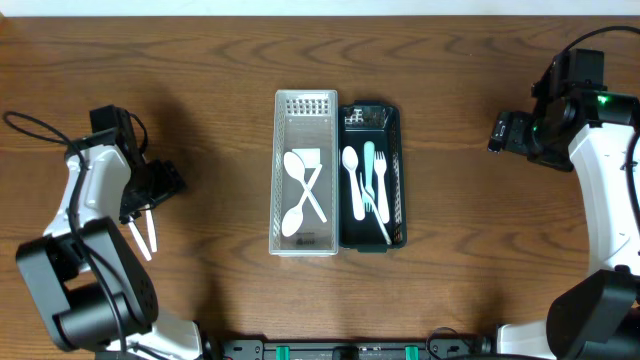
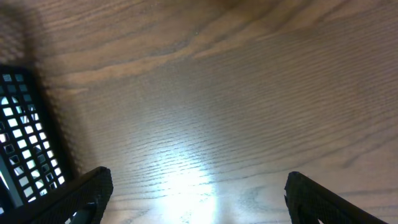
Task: Pack container
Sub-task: 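Move the left gripper to a white spoon and grasp it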
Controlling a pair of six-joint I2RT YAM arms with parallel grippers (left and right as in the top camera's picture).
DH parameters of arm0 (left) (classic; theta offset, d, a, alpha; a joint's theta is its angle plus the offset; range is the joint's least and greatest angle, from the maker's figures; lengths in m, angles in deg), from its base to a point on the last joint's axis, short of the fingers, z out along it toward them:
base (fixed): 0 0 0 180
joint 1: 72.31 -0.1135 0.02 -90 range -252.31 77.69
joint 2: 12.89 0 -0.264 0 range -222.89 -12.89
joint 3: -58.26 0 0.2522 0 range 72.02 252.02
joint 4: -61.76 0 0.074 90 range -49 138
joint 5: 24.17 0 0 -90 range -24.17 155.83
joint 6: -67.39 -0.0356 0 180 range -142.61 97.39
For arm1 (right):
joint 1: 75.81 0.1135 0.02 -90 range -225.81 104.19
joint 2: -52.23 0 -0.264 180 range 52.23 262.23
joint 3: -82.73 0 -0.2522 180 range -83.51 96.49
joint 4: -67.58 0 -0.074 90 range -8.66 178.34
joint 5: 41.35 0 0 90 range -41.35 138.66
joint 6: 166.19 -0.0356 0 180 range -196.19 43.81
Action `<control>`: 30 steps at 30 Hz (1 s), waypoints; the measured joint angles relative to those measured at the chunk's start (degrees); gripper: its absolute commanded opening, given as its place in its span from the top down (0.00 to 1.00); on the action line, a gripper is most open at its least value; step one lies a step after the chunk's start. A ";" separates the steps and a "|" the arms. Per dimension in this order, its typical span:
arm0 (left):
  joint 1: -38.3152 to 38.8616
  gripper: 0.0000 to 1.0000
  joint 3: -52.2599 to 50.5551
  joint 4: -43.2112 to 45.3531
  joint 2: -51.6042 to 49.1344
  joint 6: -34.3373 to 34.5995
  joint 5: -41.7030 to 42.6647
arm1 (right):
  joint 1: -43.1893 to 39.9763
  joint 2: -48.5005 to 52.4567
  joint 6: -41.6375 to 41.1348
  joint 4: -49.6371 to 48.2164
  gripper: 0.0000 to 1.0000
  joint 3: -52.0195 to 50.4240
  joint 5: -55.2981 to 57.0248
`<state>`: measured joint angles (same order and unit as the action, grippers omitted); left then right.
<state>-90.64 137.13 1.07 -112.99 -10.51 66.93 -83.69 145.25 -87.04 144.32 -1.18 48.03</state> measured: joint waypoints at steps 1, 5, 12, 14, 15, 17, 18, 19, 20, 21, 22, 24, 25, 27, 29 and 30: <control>0.00 0.14 -0.04 0.35 -0.68 -0.13 0.00 | 0.00 -0.02 0.09 0.02 0.08 0.00 0.00; 0.00 0.14 -0.04 1.05 -2.45 -0.37 0.00 | 0.00 -0.02 0.48 0.02 0.08 0.00 0.02; -1.68 0.14 -0.04 2.29 -2.91 -1.05 0.02 | 0.00 -0.02 0.68 0.02 0.08 0.00 0.02; -2.69 0.14 -0.04 2.47 -2.91 -1.49 0.02 | 0.00 -0.02 0.68 0.04 0.08 0.00 0.02; -3.13 0.13 -0.04 2.51 -2.91 -1.64 0.02 | 0.00 -0.02 0.68 0.02 0.08 0.00 0.04; -3.82 0.14 -0.04 2.51 -2.91 -1.68 0.00 | 0.00 -0.02 0.68 0.02 0.08 0.00 0.02; -4.00 0.14 -0.04 2.51 -2.91 -1.68 0.00 | 0.00 0.00 0.68 0.02 0.08 0.00 0.02; -4.09 0.13 -0.04 2.56 -2.91 -1.75 0.02 | 0.00 -0.02 0.68 0.02 0.08 0.00 0.02; -4.07 0.14 -0.04 2.67 -2.91 -1.90 0.02 | 0.00 0.00 0.68 0.02 0.08 0.00 0.02; -4.07 0.14 -0.04 2.82 -2.91 -2.01 0.02 | 0.00 -0.02 0.68 0.02 0.08 0.00 0.02; -4.07 0.14 -0.04 3.04 -2.91 -2.10 0.02 | 0.00 -0.02 0.68 0.02 0.08 0.00 0.02; -4.07 0.14 -0.04 3.45 -2.91 -2.19 0.02 | 0.00 -0.02 0.68 0.04 0.08 0.00 0.02; -4.07 0.14 -0.04 3.65 -2.91 -2.32 0.02 | 0.00 0.00 0.68 0.07 0.08 0.00 0.04; -4.07 0.14 -0.04 3.96 -2.91 -2.56 0.02 | 0.00 -0.02 0.68 0.15 0.08 0.00 0.04; -4.07 0.14 -0.04 4.15 -2.91 -2.91 0.02 | 0.00 -0.02 0.68 0.22 0.08 0.00 0.02; -4.07 0.14 -0.04 4.31 -2.93 -3.02 0.04 | 0.00 -0.02 0.68 0.24 0.08 0.00 0.04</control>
<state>-94.71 137.08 5.37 -115.92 -13.52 66.98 -83.69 145.22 -86.36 144.56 -1.18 48.08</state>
